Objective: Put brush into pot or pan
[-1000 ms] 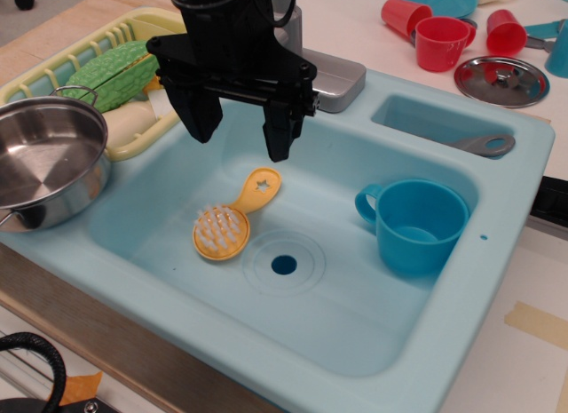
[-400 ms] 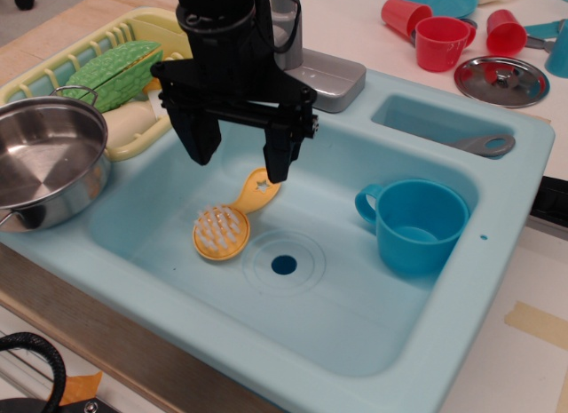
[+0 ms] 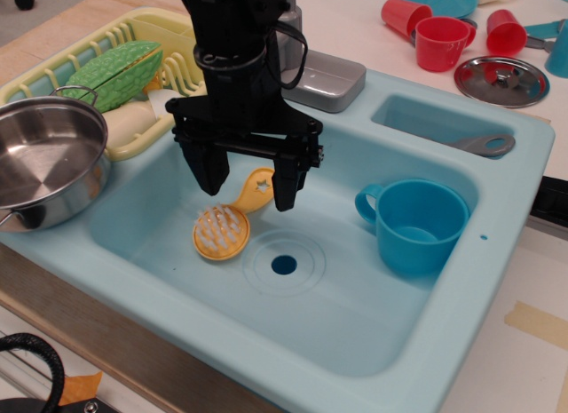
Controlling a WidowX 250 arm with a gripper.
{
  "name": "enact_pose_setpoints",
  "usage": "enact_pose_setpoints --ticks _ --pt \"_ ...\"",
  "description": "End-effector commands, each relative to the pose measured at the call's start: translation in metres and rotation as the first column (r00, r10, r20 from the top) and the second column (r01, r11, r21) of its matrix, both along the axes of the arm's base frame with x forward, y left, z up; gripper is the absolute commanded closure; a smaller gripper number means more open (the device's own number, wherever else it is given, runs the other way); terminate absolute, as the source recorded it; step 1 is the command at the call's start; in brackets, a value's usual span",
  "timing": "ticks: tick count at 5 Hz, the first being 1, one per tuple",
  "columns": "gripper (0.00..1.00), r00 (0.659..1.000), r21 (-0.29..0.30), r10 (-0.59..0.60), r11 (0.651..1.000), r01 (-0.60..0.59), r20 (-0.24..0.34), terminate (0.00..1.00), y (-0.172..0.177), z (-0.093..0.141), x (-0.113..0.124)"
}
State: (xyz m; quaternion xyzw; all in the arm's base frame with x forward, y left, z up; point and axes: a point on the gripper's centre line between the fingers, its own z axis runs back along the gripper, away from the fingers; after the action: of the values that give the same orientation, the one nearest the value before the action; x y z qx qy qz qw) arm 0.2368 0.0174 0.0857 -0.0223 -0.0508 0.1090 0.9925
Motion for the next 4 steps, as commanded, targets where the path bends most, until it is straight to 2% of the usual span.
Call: enact_pose_setpoints --ticks 1,3,4 --pt "0.0 1.0 -0.029 0.0 1.0 0.001 0.01 0.0 0.004 -0.008 0.001" --pt "0.0 1.0 -0.077 -0.013 0.997 0.013 0.002 0.0 0.006 -0.022 -0.01" --pt "1.0 1.0 -0.091 -0.029 0.995 0.029 0.007 0.0 0.005 -0.025 -0.013"
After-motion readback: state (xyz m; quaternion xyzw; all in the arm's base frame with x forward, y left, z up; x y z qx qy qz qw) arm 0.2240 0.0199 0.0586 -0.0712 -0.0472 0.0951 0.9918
